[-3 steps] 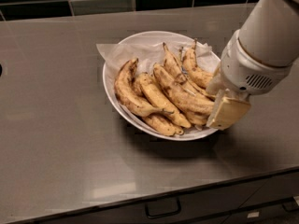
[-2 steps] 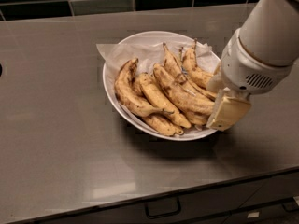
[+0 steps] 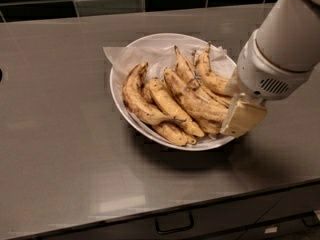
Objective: Pick banana from white bowl
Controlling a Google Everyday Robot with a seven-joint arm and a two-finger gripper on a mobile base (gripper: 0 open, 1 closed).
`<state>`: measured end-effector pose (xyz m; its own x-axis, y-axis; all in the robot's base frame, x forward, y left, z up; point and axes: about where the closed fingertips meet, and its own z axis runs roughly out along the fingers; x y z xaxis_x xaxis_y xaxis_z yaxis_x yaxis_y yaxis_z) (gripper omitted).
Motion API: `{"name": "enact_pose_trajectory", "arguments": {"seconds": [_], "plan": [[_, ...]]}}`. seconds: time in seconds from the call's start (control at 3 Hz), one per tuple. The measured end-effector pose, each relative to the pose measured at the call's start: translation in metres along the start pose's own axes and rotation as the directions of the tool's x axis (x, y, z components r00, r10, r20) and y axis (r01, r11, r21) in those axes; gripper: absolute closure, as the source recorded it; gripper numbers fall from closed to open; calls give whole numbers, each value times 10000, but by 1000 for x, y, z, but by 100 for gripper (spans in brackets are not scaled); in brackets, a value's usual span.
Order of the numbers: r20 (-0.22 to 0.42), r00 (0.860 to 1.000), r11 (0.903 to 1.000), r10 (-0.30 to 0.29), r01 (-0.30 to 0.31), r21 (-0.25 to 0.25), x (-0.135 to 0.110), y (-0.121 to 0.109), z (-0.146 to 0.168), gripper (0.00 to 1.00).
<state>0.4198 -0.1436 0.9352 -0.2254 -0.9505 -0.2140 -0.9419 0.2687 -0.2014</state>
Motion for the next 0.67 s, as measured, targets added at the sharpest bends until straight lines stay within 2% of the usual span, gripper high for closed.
{"name": "enact_pose_trajectory", "arguments": {"seconds": [0.33,0.67], "plan": [[2,9998,9998,203,-203,-32,-6,0,9,39],[-21,9999,9997,118,-118,-232,-19,4,21,37]]}}
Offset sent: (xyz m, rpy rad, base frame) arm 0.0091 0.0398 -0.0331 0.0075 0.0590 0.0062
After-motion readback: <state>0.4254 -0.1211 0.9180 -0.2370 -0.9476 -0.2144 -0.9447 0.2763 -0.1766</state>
